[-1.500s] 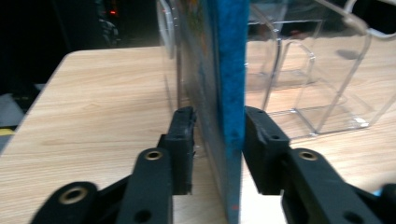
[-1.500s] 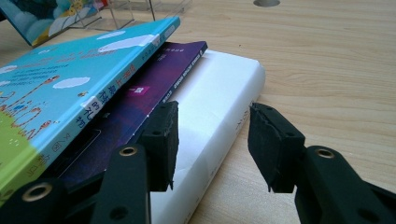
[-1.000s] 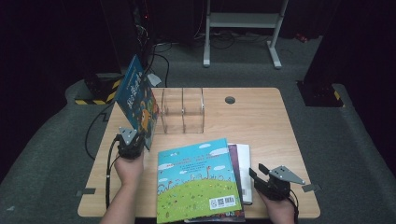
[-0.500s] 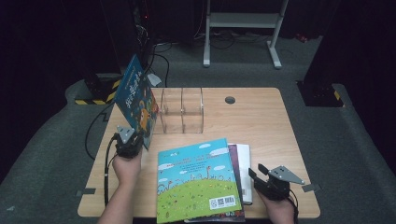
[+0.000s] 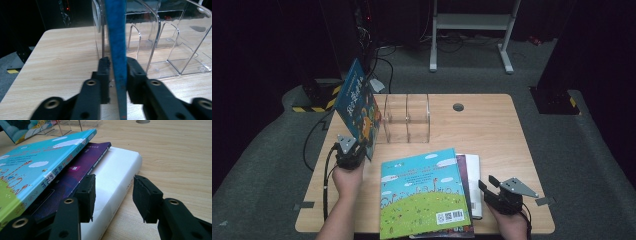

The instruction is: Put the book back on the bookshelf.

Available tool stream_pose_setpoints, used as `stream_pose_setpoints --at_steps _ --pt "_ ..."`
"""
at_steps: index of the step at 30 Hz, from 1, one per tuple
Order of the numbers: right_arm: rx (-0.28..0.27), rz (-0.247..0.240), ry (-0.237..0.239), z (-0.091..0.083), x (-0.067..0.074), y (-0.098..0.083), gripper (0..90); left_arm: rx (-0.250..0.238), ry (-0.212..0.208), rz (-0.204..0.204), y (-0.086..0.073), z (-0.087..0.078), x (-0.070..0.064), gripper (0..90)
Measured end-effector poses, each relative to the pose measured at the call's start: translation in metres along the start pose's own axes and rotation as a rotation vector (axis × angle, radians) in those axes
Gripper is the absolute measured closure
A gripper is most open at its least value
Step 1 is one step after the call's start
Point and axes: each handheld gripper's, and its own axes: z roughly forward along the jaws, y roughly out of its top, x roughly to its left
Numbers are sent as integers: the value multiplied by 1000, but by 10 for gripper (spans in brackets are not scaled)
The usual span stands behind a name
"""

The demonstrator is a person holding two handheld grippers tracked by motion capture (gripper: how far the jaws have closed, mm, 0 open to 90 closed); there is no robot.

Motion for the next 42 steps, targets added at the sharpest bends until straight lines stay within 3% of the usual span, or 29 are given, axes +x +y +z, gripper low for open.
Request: stream_pose_setpoints --at_steps 8,12,27,39,42 --pt "-2 1 0 0 0 0 530 15 -40 -9 -11 -3 -1 526" --pt "-1 -1 1 0 0 0 530 20 -68 -3 -16 -10 -4 498" --pt "-10 -3 5 -1 3 2 524 35 -190 -35 -32 -56 -10 446" --pt "-11 -20 21 -3 7 4 497 126 -298 -28 -61 -81 -29 432" --pt "-14 -33 32 -4 11 5 493 155 -327 -58 -68 -82 -32 414"
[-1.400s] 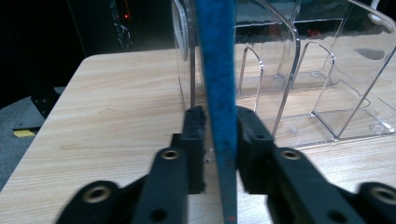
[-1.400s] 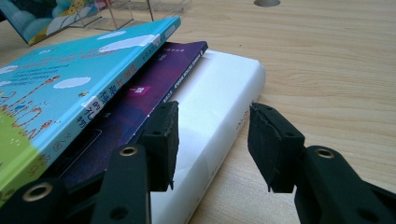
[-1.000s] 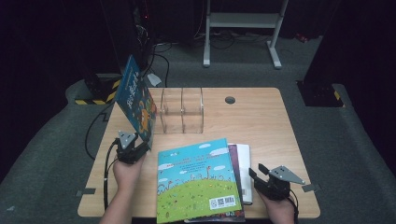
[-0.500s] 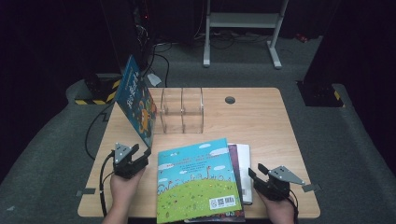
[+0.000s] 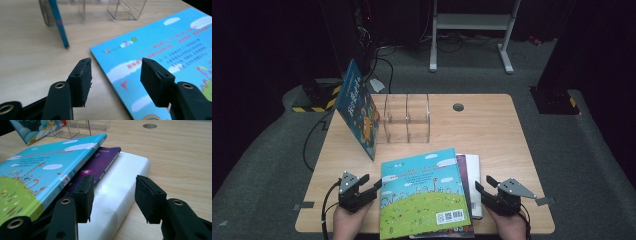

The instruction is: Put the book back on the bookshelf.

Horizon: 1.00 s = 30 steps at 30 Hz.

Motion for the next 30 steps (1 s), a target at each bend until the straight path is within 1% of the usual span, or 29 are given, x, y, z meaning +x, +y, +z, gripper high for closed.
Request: stream_pose_setpoints --at_steps 2,3,4,5,6,8,9,10,13,14,15,16,18,20,22,24,26,28,29,30 --pt "-4 -5 6 -1 3 1 485 16 3 2 -5 1 -2 402" --pt "-5 -11 10 -2 4 2 481 37 -5 2 -7 1 -3 392" --pt "-6 -11 14 -3 6 4 476 47 -17 -3 -9 2 -4 385" --pt "-8 -16 20 -4 8 5 473 51 -20 -8 -10 2 -4 375" --pt "-11 -19 24 -4 9 5 470 63 -24 -14 -11 3 -4 358" --pt "-12 -25 33 -5 13 8 455 95 -46 -34 -14 5 -5 338" --pt "-13 -32 36 -6 15 9 449 108 -52 -36 -15 6 -6 331" --pt "-13 -31 41 -6 17 10 439 113 -53 -25 -16 7 -6 326" --pt "-21 -42 74 -7 24 15 417 122 -68 -32 -16 8 -8 311" --pt "-15 -48 85 -7 27 16 394 130 -77 -38 -16 9 -9 303" --pt "-9 -51 93 -6 30 18 382 135 -84 -31 -17 10 -9 300" --pt "-1 -52 105 -6 33 21 375 139 -88 -37 -17 10 -10 292" --pt "3 -69 122 -4 41 25 375 147 -99 -43 -18 12 -12 273" --pt "15 -89 132 0 47 29 365 157 -107 -36 -19 13 -13 265" --pt "28 -94 140 5 53 34 361 166 -123 -43 -20 15 -14 263" --pt "52 -92 148 11 57 39 341 170 -137 -47 -21 16 -15 250" --pt "81 -81 163 17 60 41 325 172 -147 -51 -21 17 -15 236" --pt "83 -80 164 19 62 39 323 175 -171 -66 -22 17 -16 223" --pt "82 -70 176 20 63 36 315 175 -175 -56 -23 17 -16 216" --pt "95 -68 189 21 63 35 300 174 -177 -56 -23 18 -18 204"
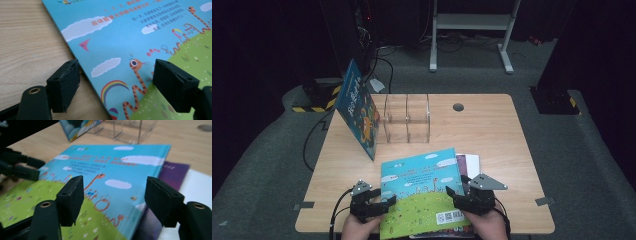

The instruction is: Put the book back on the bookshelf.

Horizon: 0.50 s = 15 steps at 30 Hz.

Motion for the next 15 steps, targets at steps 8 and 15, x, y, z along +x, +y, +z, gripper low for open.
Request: stream_pose_setpoints --at_steps 8,15 --pt "24 10 19 -2 -1 -10 285 6 17 -4 0 1 -4 165" --pt "83 39 16 3 -4 -15 273 1 19 -8 0 2 -5 158"
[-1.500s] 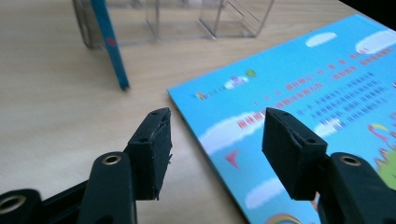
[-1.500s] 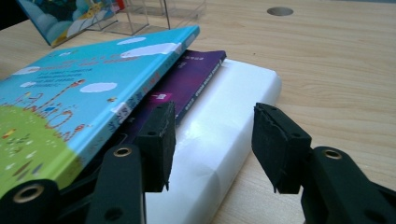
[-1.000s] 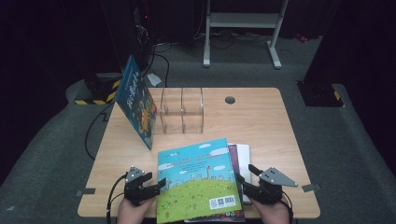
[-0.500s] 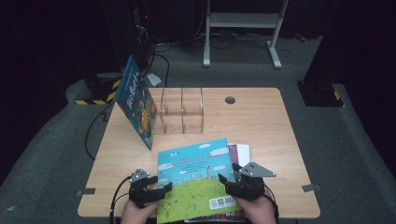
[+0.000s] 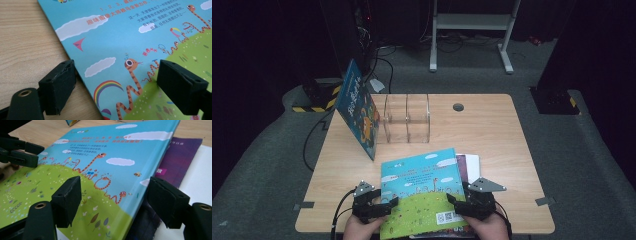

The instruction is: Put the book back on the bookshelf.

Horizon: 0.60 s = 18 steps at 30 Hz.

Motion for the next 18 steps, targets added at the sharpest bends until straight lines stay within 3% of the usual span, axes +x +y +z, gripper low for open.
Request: stream_pose_setpoints --at_steps 6,18 --pt "25 20 -10 4 0 -1 261 2 5 2 2 2 0 161" --pt "-8 44 -58 -5 -9 -1 291 2 -19 -11 18 22 -3 222"
